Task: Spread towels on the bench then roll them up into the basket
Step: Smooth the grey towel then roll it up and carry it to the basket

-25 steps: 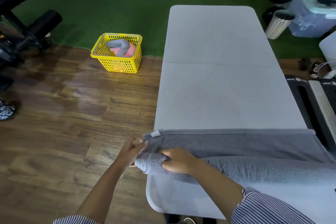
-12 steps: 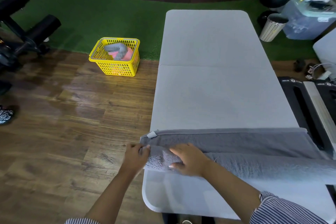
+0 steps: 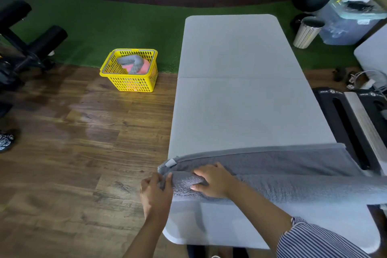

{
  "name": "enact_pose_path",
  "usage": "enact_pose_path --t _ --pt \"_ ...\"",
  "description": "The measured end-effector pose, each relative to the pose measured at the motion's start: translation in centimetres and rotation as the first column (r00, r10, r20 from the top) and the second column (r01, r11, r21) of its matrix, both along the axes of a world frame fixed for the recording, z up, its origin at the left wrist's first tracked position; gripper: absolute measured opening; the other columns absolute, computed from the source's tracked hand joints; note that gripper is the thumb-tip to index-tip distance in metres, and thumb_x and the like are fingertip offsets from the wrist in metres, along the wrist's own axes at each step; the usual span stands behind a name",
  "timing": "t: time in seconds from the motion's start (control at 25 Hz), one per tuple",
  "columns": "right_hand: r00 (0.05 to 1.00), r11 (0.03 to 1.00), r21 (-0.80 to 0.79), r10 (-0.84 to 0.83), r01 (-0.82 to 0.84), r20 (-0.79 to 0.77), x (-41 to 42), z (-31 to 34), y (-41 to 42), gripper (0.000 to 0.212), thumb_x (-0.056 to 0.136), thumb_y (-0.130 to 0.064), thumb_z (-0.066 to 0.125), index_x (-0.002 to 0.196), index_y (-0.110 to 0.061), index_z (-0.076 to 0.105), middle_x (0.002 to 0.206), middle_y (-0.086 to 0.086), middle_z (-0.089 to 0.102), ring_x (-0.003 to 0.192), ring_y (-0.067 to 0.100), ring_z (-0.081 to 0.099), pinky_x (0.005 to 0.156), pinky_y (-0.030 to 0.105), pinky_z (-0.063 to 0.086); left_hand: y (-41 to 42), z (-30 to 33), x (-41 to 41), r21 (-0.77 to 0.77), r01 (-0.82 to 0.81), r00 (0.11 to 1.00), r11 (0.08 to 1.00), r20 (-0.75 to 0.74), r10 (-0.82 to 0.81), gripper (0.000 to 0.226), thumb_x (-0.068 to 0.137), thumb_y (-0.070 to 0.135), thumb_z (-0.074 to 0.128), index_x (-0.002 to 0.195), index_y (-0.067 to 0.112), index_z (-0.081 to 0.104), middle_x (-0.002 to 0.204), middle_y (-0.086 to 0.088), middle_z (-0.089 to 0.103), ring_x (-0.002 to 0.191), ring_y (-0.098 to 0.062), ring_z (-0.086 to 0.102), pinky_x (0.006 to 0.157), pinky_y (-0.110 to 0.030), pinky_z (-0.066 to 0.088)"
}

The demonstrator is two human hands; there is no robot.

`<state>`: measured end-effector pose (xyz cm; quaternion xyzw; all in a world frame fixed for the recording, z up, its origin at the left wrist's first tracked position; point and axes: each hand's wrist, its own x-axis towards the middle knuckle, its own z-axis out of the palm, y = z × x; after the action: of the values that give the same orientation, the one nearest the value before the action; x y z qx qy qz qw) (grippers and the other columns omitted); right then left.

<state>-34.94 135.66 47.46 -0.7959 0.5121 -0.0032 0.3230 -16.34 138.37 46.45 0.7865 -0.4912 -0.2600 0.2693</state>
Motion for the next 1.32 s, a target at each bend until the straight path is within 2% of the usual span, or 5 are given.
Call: enact_pose_path --t 0.36,0.64,0.96,1.16,1.32 --pt "0.99 0.97 -0.22 0.075 -0.101 -0.121 -0.3 -0.6 1.4 0.083 0.069 -0.064 0.062 0.135 -0.019 0.037 0.12 0.0 0.054 0.108 0.022 0.049 0.093 0.04 0.031 -0.6 2.3 1.3 0.07 -0.197 0.976 0.978 -0.085 0.203 0.026 0.091 0.016 0.06 0.068 0.013 0.047 0.063 -0.001 0.053 0.057 -0.012 0.043 0.05 -0.02 0.026" --pt "0.97 0.981 -0.149 0.088 -0.124 -0.227 -0.3 -1.7 2.4 0.078 0.075 -0.048 0.062 0.139 -0.018 0.027 0.131 0.004 0.041 0.118 0.026 0.041 0.099 0.044 0.028 0.5 0.8 1.7 0.265 -0.171 0.98 0.949 -0.055 0.192 0.033 0.09 0.035 0.061 0.076 0.006 0.064 0.073 -0.008 0.061 0.077 -0.026 0.055 0.061 -0.03 0.032" --pt "0.985 0.989 -0.085 0.112 -0.124 -0.133 -0.4 -0.9 2.2 0.076 0.074 -0.053 0.065 0.135 -0.019 0.035 0.126 0.002 0.047 0.116 0.023 0.044 0.095 0.039 0.027 0.2 0.9 3.1 0.262 -0.24 0.956 0.935 -0.103 0.274 0.035 0.088 0.021 0.066 0.059 0.006 0.053 0.053 -0.004 0.047 0.053 -0.02 0.041 0.051 -0.027 0.028" --pt "0.996 0.992 -0.129 0.003 -0.015 -0.093 -3.9 -0.1 3.2 0.089 0.074 -0.073 0.052 0.14 -0.016 0.032 0.141 0.0 0.039 0.129 0.018 0.036 0.107 0.036 0.021 1.1 1.1 0.5 -0.022 0.029 0.999 0.999 0.037 -0.029 0.018 0.09 0.031 0.061 0.092 0.013 0.06 0.09 -0.006 0.058 0.075 -0.029 0.056 0.063 -0.033 0.038" --pt "0.99 0.974 -0.193 -0.133 0.12 -0.054 -7.7 -0.2 5.5 0.084 0.076 -0.077 0.041 0.137 -0.019 0.039 0.136 -0.003 0.044 0.124 0.016 0.04 0.107 0.029 0.022 4.0 -0.9 -0.7 0.107 0.431 0.851 0.896 0.281 -0.443 0.071 0.067 0.056 0.059 0.125 0.014 0.052 0.121 -0.004 0.049 0.109 -0.035 0.045 0.087 -0.055 0.047"
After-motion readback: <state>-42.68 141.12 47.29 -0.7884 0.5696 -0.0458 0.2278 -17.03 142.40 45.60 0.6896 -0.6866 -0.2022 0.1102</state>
